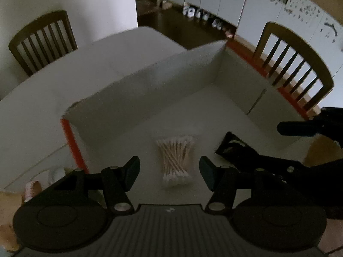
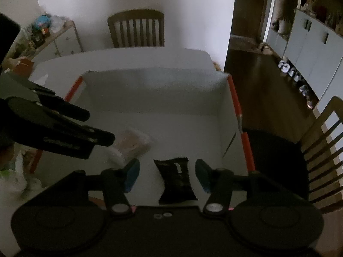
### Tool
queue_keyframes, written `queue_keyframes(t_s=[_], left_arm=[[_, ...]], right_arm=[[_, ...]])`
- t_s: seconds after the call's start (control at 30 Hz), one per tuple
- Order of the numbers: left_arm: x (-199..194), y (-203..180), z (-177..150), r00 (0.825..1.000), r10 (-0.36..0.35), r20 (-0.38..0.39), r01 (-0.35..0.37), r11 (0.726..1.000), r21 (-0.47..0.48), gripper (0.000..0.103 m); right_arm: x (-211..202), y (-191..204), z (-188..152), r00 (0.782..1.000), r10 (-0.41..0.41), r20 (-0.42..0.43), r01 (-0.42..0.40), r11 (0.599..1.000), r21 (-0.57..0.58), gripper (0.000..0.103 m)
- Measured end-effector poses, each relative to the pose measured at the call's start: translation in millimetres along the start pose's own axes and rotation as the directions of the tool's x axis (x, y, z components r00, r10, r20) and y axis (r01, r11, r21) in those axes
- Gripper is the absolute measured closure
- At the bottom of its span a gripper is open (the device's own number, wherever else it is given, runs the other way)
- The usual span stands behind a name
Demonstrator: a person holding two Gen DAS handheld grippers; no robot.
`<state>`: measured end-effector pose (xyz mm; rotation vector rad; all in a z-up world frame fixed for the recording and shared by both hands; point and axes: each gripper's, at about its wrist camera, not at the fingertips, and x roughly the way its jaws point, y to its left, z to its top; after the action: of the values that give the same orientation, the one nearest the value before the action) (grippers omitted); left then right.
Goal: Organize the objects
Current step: 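Open both grippers to drop the swab bag and black packet in the box, then withdraw both grippers from the box back over the cluttered items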
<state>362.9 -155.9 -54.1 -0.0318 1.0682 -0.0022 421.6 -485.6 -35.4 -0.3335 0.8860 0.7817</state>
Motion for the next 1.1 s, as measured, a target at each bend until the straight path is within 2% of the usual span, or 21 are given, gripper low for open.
queue_keyframes(t_s=[0.2,0.5,0.57,0.7,0.77,0.9,0.97,1.1], left_arm=[[-36.6,2.1,-19.1,0.996,-0.014,0.084,0.015,1.0,-0.01,0.043],[-92.1,21.8,-63.1,0.984,-0.04,0.175,0.044,0.999,-0.018,0.043],[-100.9,29.6,-74.8,0.981,-0.046,0.19,0.052,0.998,-0.025,0.036],[-117.0,46.5,-97.0,0.978,-0.043,0.206,0.053,0.998,-0.044,0.035],[-125.3,57.0,-109.2,0.975,-0.045,0.216,0.059,0.997,-0.06,0.03],[-135.2,74.0,-132.2,0.973,-0.031,0.23,0.05,0.996,-0.077,0.027],[-138.6,81.6,-142.4,0.973,-0.022,0.231,0.041,0.996,-0.076,0.02],[-144.0,100.1,-163.8,0.973,-0.032,0.23,0.052,0.995,-0.084,0.019]], right_arm=[[-26.6,16.0,-1.7,0.998,0.011,0.055,-0.011,1.0,-0.001,0.041],[-47.9,55.2,-12.8,0.995,0.029,0.091,-0.032,0.999,0.034,0.036],[-50.8,68.8,-15.4,0.994,0.032,0.102,-0.036,0.999,0.04,0.03],[-55.3,98.2,-18.1,0.991,0.054,0.119,-0.06,0.997,0.043,0.026],[-57.4,111.9,-20.2,0.99,0.064,0.128,-0.071,0.996,0.046,0.025],[-59.3,138.4,-24.8,0.986,0.078,0.145,-0.088,0.994,0.068,0.023],[-60.4,149.8,-27.3,0.985,0.086,0.151,-0.098,0.992,0.079,0.023],[-60.8,171.8,-32.0,0.985,0.08,0.153,-0.094,0.992,0.083,0.022]])
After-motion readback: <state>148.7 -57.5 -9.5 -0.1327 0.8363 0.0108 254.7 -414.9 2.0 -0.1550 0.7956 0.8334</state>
